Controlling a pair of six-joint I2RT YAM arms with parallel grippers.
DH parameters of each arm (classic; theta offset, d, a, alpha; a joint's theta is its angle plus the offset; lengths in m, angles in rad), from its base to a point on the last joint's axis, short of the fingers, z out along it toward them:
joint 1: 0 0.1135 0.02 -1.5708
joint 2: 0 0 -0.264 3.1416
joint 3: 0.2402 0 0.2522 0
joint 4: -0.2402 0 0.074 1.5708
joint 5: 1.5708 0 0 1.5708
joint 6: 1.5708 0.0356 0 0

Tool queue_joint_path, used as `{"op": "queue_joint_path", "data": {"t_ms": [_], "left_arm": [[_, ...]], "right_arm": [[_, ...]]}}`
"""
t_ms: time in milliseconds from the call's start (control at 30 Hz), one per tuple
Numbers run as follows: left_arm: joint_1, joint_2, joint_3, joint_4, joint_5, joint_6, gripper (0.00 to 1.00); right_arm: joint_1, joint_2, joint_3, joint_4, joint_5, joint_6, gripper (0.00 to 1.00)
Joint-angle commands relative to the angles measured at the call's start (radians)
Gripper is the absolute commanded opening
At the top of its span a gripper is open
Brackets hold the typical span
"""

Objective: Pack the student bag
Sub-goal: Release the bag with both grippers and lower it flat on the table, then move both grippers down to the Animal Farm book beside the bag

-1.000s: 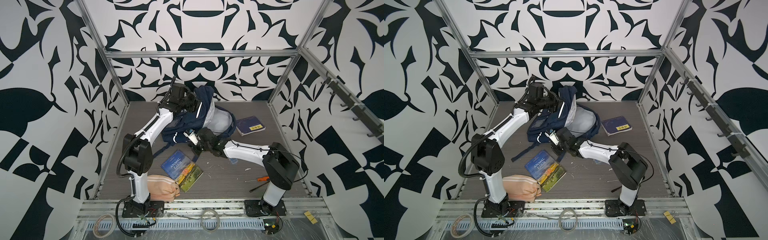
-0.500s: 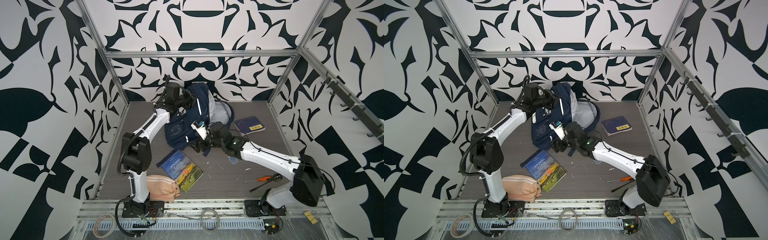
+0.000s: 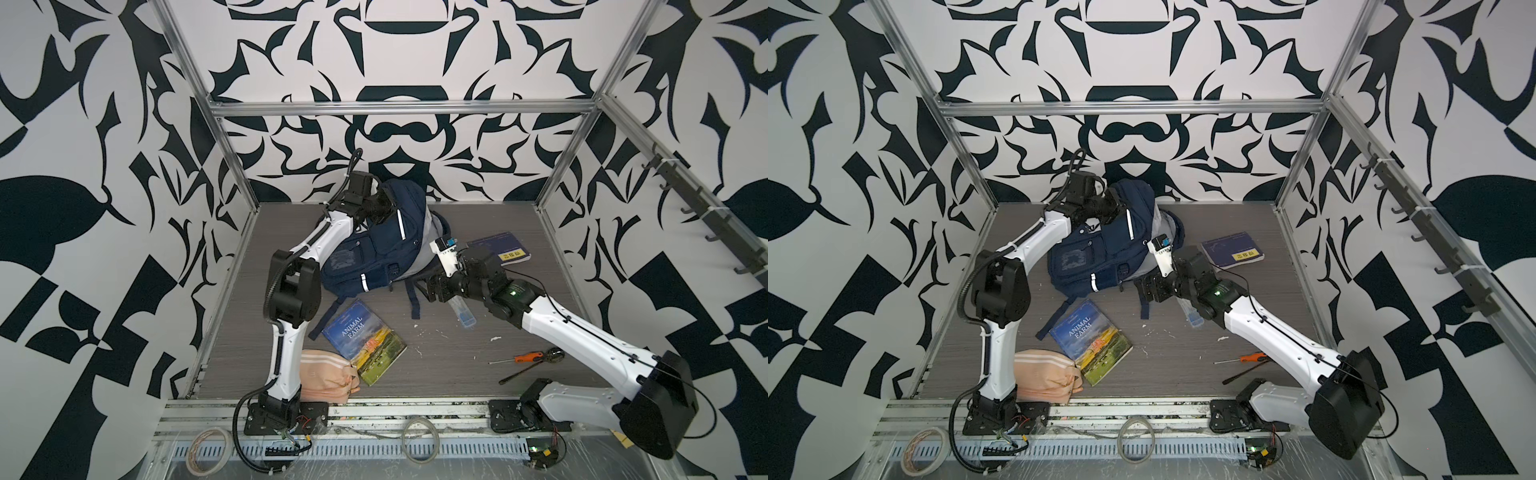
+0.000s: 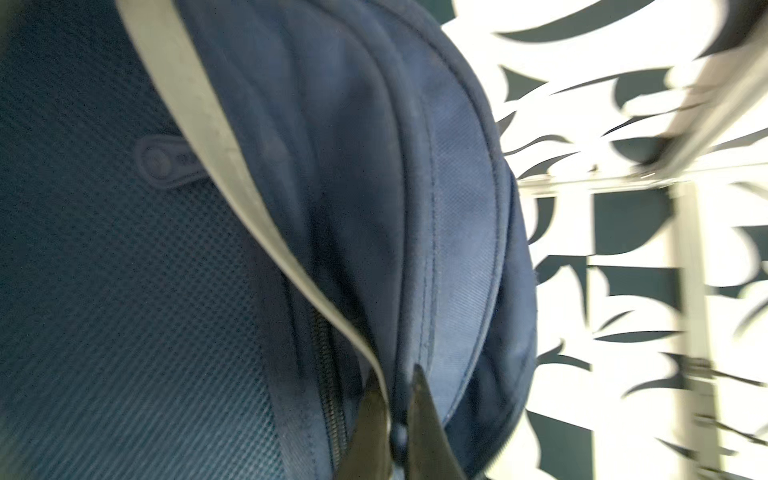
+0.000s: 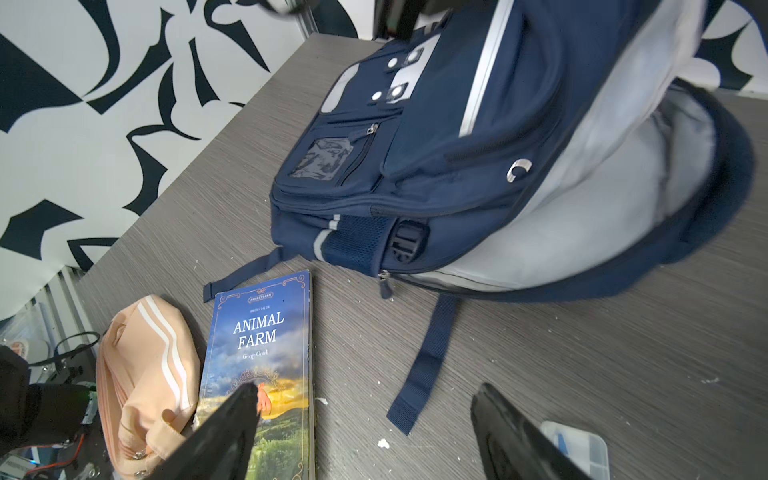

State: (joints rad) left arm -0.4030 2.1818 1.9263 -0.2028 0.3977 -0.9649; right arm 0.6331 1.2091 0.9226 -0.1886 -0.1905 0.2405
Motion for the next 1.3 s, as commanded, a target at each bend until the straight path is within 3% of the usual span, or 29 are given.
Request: {"op": "queue_joint_path", "data": {"t_ms": [0, 33, 67, 200, 433, 667, 800, 1033, 1133, 1267], "left_arm": [[-0.01, 0.036, 0.029, 0.073, -0.016, 0.097, 0.0], [-0.012, 0.049, 0.034, 0.072, -0.018, 0.102, 0.0], [-0.015, 0.064, 0.043, 0.067, -0.02, 0.112, 0.0], [-0.03, 0.112, 0.07, 0.028, -0.044, 0.15, 0.01], [-0.034, 0.042, 0.036, -0.001, -0.029, 0.159, 0.5], [-0.01, -0.189, -0.062, -0.242, 0.07, 0.295, 0.69], [-0.01, -0.426, -0.261, -0.474, 0.036, 0.391, 0.71], [-0.008, -0.869, -0.753, -0.687, -0.062, 0.338, 0.81], [0.006, -1.019, -0.924, -0.704, -0.066, 0.289, 0.84], [0.051, -1.104, -1.106, -0.65, -0.014, 0.221, 0.84]], "right_arm": [[-0.035, -0.029, 0.006, -0.029, 0.02, 0.049, 0.84], [-0.045, -0.037, -0.004, -0.017, 0.024, 0.066, 0.84], [-0.058, -0.047, -0.02, -0.002, 0.023, 0.086, 0.93], [-0.095, -0.066, -0.049, 0.01, 0.025, 0.131, 0.95], [-0.14, -0.05, 0.012, -0.056, 0.007, 0.09, 0.97], [-0.182, 0.004, 0.074, -0.114, -0.024, 0.1, 0.99], [-0.182, 0.084, 0.137, -0.183, -0.061, 0.084, 0.99], [-0.169, 0.239, 0.205, -0.217, -0.205, 0.046, 0.99], [-0.126, 0.33, 0.281, -0.278, -0.251, -0.003, 0.96], [-0.063, 0.427, 0.35, -0.304, -0.32, -0.041, 0.93]]}}
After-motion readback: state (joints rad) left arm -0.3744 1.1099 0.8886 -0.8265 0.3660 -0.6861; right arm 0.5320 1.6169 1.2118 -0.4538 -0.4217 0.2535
